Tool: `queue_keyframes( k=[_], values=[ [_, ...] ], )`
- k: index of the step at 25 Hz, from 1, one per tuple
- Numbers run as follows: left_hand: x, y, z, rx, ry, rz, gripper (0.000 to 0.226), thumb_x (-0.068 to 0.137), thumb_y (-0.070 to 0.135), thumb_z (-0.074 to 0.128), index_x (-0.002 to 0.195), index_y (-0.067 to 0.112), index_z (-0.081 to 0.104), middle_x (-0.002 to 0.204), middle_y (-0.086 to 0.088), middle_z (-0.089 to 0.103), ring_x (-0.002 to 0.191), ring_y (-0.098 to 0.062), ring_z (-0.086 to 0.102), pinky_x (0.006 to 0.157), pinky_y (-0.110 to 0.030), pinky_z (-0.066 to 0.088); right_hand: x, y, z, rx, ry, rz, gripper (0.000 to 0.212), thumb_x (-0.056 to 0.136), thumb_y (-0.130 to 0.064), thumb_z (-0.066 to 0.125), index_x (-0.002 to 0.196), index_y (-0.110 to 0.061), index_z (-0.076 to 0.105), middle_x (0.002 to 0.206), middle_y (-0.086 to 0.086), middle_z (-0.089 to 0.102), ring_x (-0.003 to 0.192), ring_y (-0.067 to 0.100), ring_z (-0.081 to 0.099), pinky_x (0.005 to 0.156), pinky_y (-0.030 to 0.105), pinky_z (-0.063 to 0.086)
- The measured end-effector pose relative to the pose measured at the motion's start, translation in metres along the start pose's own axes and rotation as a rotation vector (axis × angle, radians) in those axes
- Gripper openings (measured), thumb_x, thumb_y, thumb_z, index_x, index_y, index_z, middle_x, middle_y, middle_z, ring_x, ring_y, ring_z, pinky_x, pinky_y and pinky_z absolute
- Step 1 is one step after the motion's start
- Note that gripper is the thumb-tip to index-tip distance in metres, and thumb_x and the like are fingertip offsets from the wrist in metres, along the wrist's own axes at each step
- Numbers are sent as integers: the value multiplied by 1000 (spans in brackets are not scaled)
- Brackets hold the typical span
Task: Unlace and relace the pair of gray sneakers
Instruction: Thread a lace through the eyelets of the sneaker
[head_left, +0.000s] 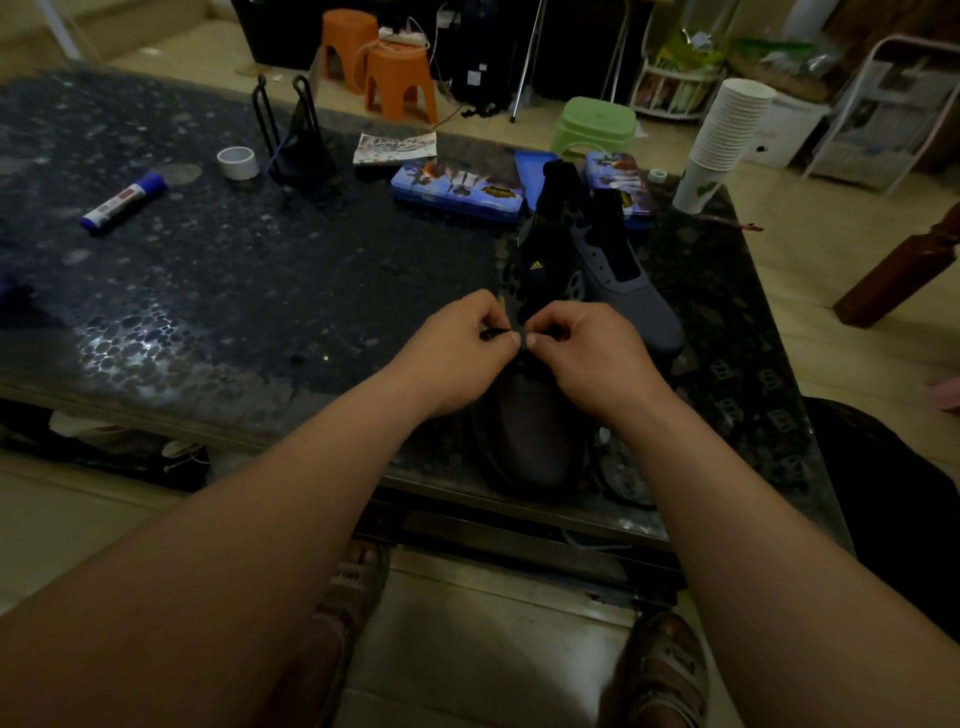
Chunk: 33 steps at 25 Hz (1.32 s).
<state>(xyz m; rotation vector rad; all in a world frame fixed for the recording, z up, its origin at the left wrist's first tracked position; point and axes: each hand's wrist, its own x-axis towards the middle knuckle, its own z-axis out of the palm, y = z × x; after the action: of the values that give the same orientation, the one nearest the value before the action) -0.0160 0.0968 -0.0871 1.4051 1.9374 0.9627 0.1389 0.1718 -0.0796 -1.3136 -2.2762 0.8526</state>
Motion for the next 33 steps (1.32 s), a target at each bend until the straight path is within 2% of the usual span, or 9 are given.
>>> queue_keyframes(
  k=[7, 10, 13, 15, 17, 21, 23, 28, 33],
  values=[
    [-5, -1, 7, 101, -88, -37, 51, 83, 45, 78, 115, 26, 44, 101, 3, 59, 83, -15, 60, 67, -36, 49, -1, -8, -6, -140, 47, -34, 10, 104, -26, 56, 97, -23, 63, 105, 2, 52, 95, 24, 60, 86, 47, 55],
    [-5, -4, 8, 79, -86, -45, 52, 82, 47, 79, 116, 27, 45, 109, 5, 60, 92, -10, 61, 73, -31, 47, -5, -5, -19, 334, 105, 161, 17, 108, -19, 50, 95, -14, 60, 102, 7, 64, 97, 28, 70, 78, 50, 64],
    [-5, -5, 8, 80, -86, -43, 52, 82, 47, 80, 117, 26, 47, 112, 6, 59, 93, -6, 59, 77, -29, 47, -12, -5, -37, 967, 125, 264, 25, 110, -13, 40, 92, -12, 58, 96, 5, 72, 106, 25, 72, 95, 44, 57],
    [-5, -5, 7, 90, -95, -50, 53, 82, 51, 80, 117, 28, 46, 116, 6, 60, 96, -7, 61, 83, -32, 51, -11, -4, -55, 1481, 140, 291, 33, 108, -13, 34, 83, -12, 55, 79, 4, 66, 91, 25, 71, 95, 45, 56],
    [-5, -7, 7, 130, -96, -59, 55, 79, 60, 77, 114, 33, 45, 115, 9, 60, 101, -13, 62, 96, -46, 52, -7, -1, -64, 1645, 187, 324, 32, 106, -14, 36, 77, -15, 49, 65, 0, 47, 61, 17, 53, 68, 33, 55],
    [-6, -6, 8, 178, -90, -83, 58, 65, 74, 68, 105, 43, 40, 102, 15, 61, 97, -16, 64, 98, -60, 49, -10, 1, -40, 126, 82, 115, 27, 102, -42, 59, 87, -20, 59, 73, -6, 56, 65, 12, 53, 57, 32, 38],
    [-6, -5, 8, 203, -94, -93, 56, 68, 72, 69, 105, 43, 39, 103, 16, 60, 98, -16, 63, 98, -59, 49, -10, -1, -28, -264, -77, 20, 26, 99, -43, 65, 90, -18, 62, 82, -5, 59, 80, 17, 58, 60, 34, 37],
    [-7, -6, 6, 285, -77, -131, 60, 77, 72, 71, 117, 38, 42, 107, 14, 58, 104, -19, 62, 101, -55, 47, -11, -5, -54, -332, -266, 94, 34, 97, -39, 70, 79, -10, 70, 74, 5, 66, 71, 18, 62, 59, 30, 42],
    [-6, -7, 6, 265, -93, -137, 69, 75, 76, 69, 127, 39, 43, 130, 9, 60, 117, -20, 61, 105, -55, 45, -19, 27, -92, 36, 160, 228, 14, 93, -16, 60, 81, -9, 59, 72, 2, 51, 59, 12, 48, 50, 26, 37]
  ],
)
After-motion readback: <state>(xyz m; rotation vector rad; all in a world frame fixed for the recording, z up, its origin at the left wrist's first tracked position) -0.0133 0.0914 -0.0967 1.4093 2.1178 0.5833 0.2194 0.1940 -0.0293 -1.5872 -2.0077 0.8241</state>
